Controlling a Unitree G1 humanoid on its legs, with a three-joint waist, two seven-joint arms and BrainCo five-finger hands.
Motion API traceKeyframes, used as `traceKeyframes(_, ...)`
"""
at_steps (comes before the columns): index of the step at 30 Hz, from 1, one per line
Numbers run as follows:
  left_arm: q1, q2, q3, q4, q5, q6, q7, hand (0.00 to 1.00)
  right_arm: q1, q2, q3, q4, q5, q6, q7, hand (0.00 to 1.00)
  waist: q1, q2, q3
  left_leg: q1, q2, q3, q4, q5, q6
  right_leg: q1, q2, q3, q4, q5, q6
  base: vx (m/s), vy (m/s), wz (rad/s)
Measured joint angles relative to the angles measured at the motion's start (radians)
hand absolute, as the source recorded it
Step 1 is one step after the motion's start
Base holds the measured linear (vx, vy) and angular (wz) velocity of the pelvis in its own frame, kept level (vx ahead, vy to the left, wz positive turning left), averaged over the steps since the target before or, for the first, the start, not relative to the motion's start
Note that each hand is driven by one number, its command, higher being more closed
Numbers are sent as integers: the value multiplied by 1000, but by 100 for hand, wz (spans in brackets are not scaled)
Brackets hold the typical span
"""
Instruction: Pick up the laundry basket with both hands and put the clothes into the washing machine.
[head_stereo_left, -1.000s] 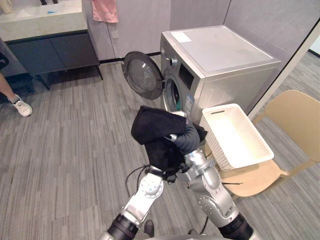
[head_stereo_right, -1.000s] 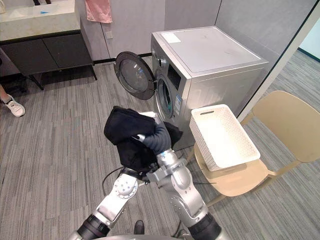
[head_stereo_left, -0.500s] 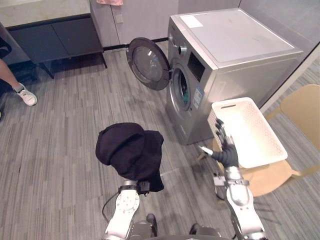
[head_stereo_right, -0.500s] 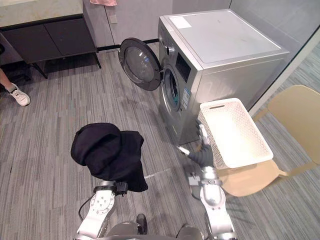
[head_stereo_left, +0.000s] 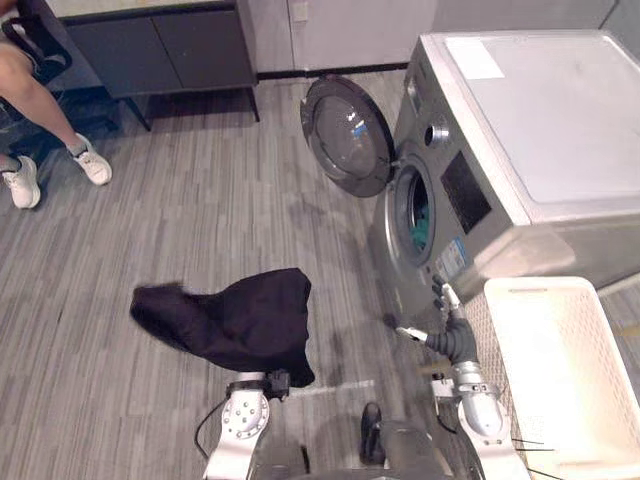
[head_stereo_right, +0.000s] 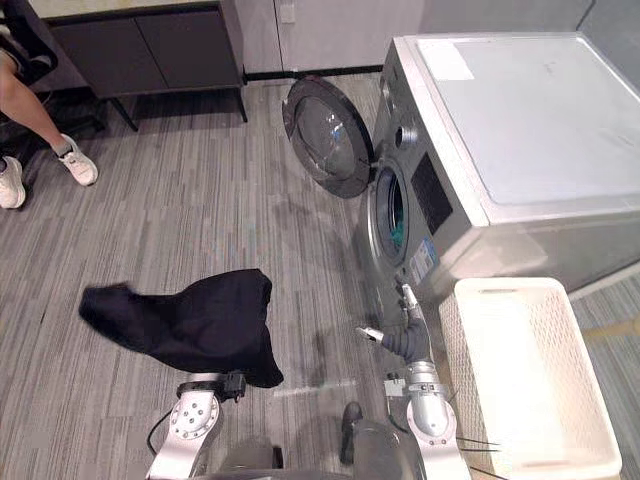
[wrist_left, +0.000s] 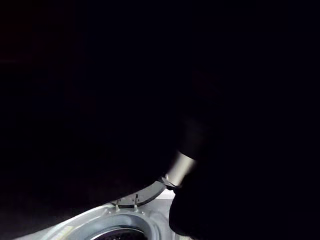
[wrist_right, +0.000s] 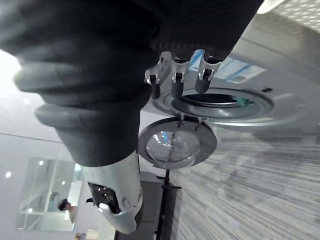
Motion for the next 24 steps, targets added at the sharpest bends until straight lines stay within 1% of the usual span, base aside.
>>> traceKeyframes(1,0,-1,-14,-1,0,0,-7,100,-2,2,-2,-15,2,1,-12,0,5,-14,8,-39,13,42,49,-14,21,71,-3,11,-47,-1,-2,458,-84,-12)
traceKeyframes(2,-2,-4,-15,-1,0,-1,-18,100,-8,2,-3,-41,13,0,-14,0,8,-21,12,-80,13,73,28,-31,42,121,-10,27,-90,-1,-2,437,-54,-14)
traceKeyframes(3,-4,-5,-14,-1,0,-1,-19,100,-10,2,-4,-43,21,-2,-14,0,10,-23,13,-100,12,83,-6,-47,39,137,-14,36,-107,-1,-2,402,14,-34)
traceKeyframes(4,-10,-6,-14,-1,0,-1,-21,100,-22,2,-8,-39,28,-2,-14,0,20,-22,13,-137,7,88,-106,-65,31,159,-20,49,-131,-1,-2,306,48,-39)
traceKeyframes(5,-15,-6,-14,-1,0,0,-21,100,-27,2,-10,-33,28,-1,-14,0,24,-23,15,-152,-2,81,-171,-65,31,171,-26,55,-139,-1,-2,377,112,-41)
traceKeyframes(6,-26,-6,-14,1,0,0,-22,100,-38,2,-13,-21,28,3,-15,0,26,-35,23,-172,-38,43,-318,-61,26,195,-46,69,-152,-2,-2,459,234,-30)
traceKeyframes(7,-35,-5,-14,1,1,1,-21,100,-46,2,-13,-4,28,4,-16,0,26,-40,29,-172,-90,-30,-494,-34,-4,222,-74,75,-154,-9,11,387,214,-29)
traceKeyframes(8,-35,-5,-14,-1,1,1,-21,100,-49,0,-13,6,28,4,-16,0,26,-41,28,-165,-108,-67,-582,-8,-23,236,-84,79,-153,-17,23,490,336,-45)
traceKeyframes(9,-31,-4,-22,-8,1,0,-20,100,-44,-10,-14,14,27,5,-21,0,28,-27,22,-138,-120,-137,-740,72,-35,259,-91,108,-152,-46,71,342,274,-76)
traceKeyframes(10,-27,-2,-44,-10,2,-2,-19,100,-33,-25,-14,18,25,2,-31,0,38,-2,5,-139,-106,-156,-754,162,-34,285,-92,143,-148,-110,142,510,447,-94)
traceKeyframes(11,-42,13,-47,2,1,1,-19,100,-42,-8,-15,48,25,5,-31,0,43,-33,1,-167,-129,-132,-655,157,-6,286,-135,172,-121,-157,173,490,472,-96)
traceKeyframes(12,-62,34,-56,21,2,13,-22,100,-31,13,-13,62,22,9,-30,0,39,-49,-7,-182,-148,-84,-602,95,34,226,-180,213,-23,-157,172,479,461,-69)
traceKeyframes(14,-68,44,-61,20,2,15,-23,100,-32,23,-11,64,20,9,-29,0,32,-57,-6,-169,-155,-35,-587,64,59,152,-212,247,106,-143,177,338,319,-68)
traceKeyframes(15,-67,60,-60,21,2,19,-23,100,-45,34,-8,84,20,9,-28,0,26,-69,-1,-127,-161,14,-589,40,89,73,-246,263,265,-124,205,346,302,-105)
traceKeyframes(16,-64,79,-61,25,3,22,-25,100,-61,46,-6,115,20,12,-27,0,21,-78,0,-65,-157,72,-607,22,111,12,-271,248,402,-123,207,334,280,-110)
traceKeyframes(17,-63,85,-61,30,4,22,-28,100,-64,49,-5,131,20,12,-27,0,18,-78,0,-27,-157,93,-626,15,116,-12,-279,213,456,-129,196,253,199,-97)
traceKeyframes(18,-61,91,-60,31,9,23,-34,100,-71,51,-3,143,20,13,-27,0,14,-77,0,34,-157,117,-664,12,122,-38,-285,149,502,-138,181,285,210,-93)
traceKeyframes(19,-59,93,-55,31,12,20,-41,100,-75,53,1,148,19,12,-24,0,11,-74,-2,106,-146,162,-725,9,126,-68,-270,71,511,-152,157,273,183,-100)
traceKeyframes(20,-54,92,-48,31,12,17,-41,100,-77,55,5,156,19,9,-20,0,7,-72,-5,147,-142,197,-765,10,125,-94,-262,1,491,-161,140,302,169,-106)
traceKeyframes(21,-44,94,-40,31,12,17,-42,100,-86,54,15,168,19,7,-15,0,5,-68,-9,174,-140,231,-796,10,124,-115,-253,-67,449,-169,127,226,82,-101)
traceKeyframes(22,-33,95,-30,35,12,19,-44,100,-93,55,26,175,19,7,-8,0,-5,-85,-20,198,-130,289,-809,10,124,-117,-239,-182,348,-157,106,263,67,-105)
traceKeyframes(23,-23,99,-29,35,12,19,-45,100,-85,56,34,181,19,7,-8,0,-5,-82,-19,213,-128,322,-803,0,105,-109,-222,-270,259,-123,46,220,27,-87)
traceKeyframes(24,-19,101,-30,35,12,19,-47,100,-76,58,34,181,19,7,-8,0,-6,-91,-24,219,-128,338,-791,-12,94,-104,-209,-281,224,-111,27,237,-28,-73)
